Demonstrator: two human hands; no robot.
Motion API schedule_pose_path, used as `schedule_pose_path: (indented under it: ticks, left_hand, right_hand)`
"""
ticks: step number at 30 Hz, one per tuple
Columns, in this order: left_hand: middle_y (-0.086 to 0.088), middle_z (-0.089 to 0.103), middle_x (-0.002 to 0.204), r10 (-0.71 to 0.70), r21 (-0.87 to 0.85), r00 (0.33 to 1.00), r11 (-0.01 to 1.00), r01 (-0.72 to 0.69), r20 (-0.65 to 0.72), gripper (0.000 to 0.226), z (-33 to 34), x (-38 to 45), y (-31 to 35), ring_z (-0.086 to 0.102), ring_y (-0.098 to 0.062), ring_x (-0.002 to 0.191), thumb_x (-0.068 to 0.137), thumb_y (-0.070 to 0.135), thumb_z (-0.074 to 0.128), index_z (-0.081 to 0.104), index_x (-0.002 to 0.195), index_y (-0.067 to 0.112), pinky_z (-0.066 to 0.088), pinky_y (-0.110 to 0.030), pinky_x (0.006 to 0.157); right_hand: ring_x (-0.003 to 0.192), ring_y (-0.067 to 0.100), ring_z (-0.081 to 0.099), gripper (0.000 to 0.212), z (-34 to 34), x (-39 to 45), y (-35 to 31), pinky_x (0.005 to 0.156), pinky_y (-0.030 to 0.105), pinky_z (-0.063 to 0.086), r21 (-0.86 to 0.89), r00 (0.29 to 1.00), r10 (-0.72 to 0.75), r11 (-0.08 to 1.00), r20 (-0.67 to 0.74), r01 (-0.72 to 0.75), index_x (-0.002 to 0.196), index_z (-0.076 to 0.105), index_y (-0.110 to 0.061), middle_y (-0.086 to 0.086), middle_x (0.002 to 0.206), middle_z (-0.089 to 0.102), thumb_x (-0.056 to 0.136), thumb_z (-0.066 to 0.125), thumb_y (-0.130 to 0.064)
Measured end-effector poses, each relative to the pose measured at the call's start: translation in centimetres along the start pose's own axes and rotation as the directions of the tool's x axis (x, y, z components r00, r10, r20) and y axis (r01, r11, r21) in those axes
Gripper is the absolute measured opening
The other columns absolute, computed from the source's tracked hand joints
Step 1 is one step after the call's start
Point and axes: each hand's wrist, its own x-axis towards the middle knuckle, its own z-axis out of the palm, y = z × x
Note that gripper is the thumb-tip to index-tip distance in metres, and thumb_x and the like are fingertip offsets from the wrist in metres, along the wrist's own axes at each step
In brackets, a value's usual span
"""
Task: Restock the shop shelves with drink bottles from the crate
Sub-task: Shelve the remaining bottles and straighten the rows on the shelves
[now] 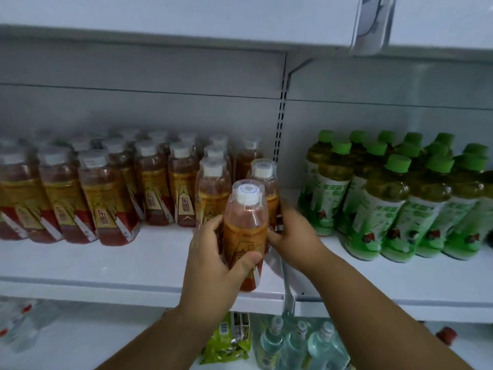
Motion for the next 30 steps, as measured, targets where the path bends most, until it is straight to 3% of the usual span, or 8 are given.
schedule_pose_path:
  ticks: [2,7,11,13,16,21,26,30]
  left_hand:
    - [0.044,0.033,0.123,0.029,0.099,1.000,0.995,-0.028,-0.011,0.078,0.0,-0.3,-0.1,0.049,-0.001,0.115,0.061,0.072,0.066,0.032,0.130,0.060,0.045,-0.023,0.095]
    - [0.025,0.034,0.121,0.052,0.177,0.998,0.983,-0.044,-0.043,0.089,0.6,-0.3,0.0,0.049,-0.006,0.118,0.064,0.075,0.062,0.030,0.143,0.049,0.047,-0.029,0.099]
    - [0.023,0.035,0.123,0.014,0.223,0.999,0.975,-0.006,-0.033,0.092,1.3,0.5,0.6,0.048,-0.006,0.119,0.065,0.076,0.058,0.032,0.147,0.043,0.051,-0.037,0.102]
    - [0.023,0.035,0.123,0.012,0.262,0.999,0.965,-0.003,-0.033,0.091,1.6,0.8,0.9,0.048,-0.007,0.120,0.067,0.075,0.059,0.034,0.147,0.039,0.051,-0.035,0.102]
    - [0.020,0.038,0.124,0.025,0.327,0.999,0.945,-0.009,-0.042,0.090,1.7,1.0,1.0,0.049,-0.008,0.120,0.069,0.075,0.059,0.037,0.147,0.034,0.050,-0.032,0.100]
    - [0.013,0.046,0.130,-0.009,0.302,0.996,0.953,0.034,-0.085,0.098,1.7,0.9,1.5,0.050,-0.011,0.121,0.066,0.089,0.047,0.041,0.143,0.028,0.052,-0.039,0.100]
    - [0.011,0.039,0.138,0.024,0.355,0.999,0.935,-0.006,-0.047,0.090,1.7,0.2,1.0,0.045,-0.012,0.129,0.077,0.066,0.068,0.031,0.149,0.027,0.049,-0.038,0.106]
    - [0.012,0.038,0.140,0.027,0.363,0.999,0.932,-0.012,-0.036,0.092,1.7,0.5,0.6,0.042,-0.011,0.132,0.078,0.062,0.073,0.026,0.151,0.032,0.047,-0.037,0.107]
  right_hand:
    - [0.100,0.006,0.061,0.046,0.2,0.7,0.0,0.084,0.027,0.050,-0.030,0.999,-0.038,0.999,-0.009,0.037,0.129,0.048,-0.036,-0.009,0.118,0.063,0.088,0.070,-0.037]
    - [0.080,-0.005,0.058,0.045,0.7,2.5,0.9,0.066,0.013,0.043,-0.141,0.999,-0.045,0.989,0.020,0.048,0.130,0.045,-0.036,-0.012,0.111,0.058,0.091,0.067,-0.035]
    - [0.093,0.004,0.063,0.037,0.8,3.9,1.1,0.082,0.026,0.054,-0.032,0.997,-0.076,0.996,0.029,0.077,0.123,0.054,-0.035,-0.008,0.113,0.062,0.087,0.064,-0.041]
    - [0.092,0.012,0.066,0.026,1.1,5.0,0.9,0.084,0.035,0.057,0.045,0.999,0.000,0.999,0.051,-0.002,0.109,0.060,-0.036,-0.007,0.102,0.067,0.085,0.060,-0.045]
    - [0.077,0.008,0.067,0.005,1.8,6.6,0.9,0.069,0.025,0.055,0.031,0.992,0.107,0.994,0.061,-0.109,0.092,0.061,-0.039,-0.009,0.082,0.069,0.091,0.060,-0.044]
    - [0.075,0.003,0.063,0.006,1.9,7.6,0.8,0.064,0.020,0.047,-0.109,0.996,0.046,0.993,0.070,-0.038,0.093,0.059,-0.038,-0.011,0.083,0.064,0.092,0.062,-0.043]
    - [0.080,0.005,0.064,0.008,1.6,7.7,0.7,0.071,0.024,0.054,-0.141,0.997,0.031,0.990,0.074,-0.021,0.100,0.059,-0.035,-0.011,0.089,0.067,0.094,0.061,-0.041]
    - [0.086,0.010,0.063,0.013,1.1,7.6,-0.1,0.079,0.030,0.055,-0.176,0.993,0.077,0.982,0.084,-0.061,0.105,0.058,-0.032,-0.008,0.095,0.066,0.095,0.060,-0.041]
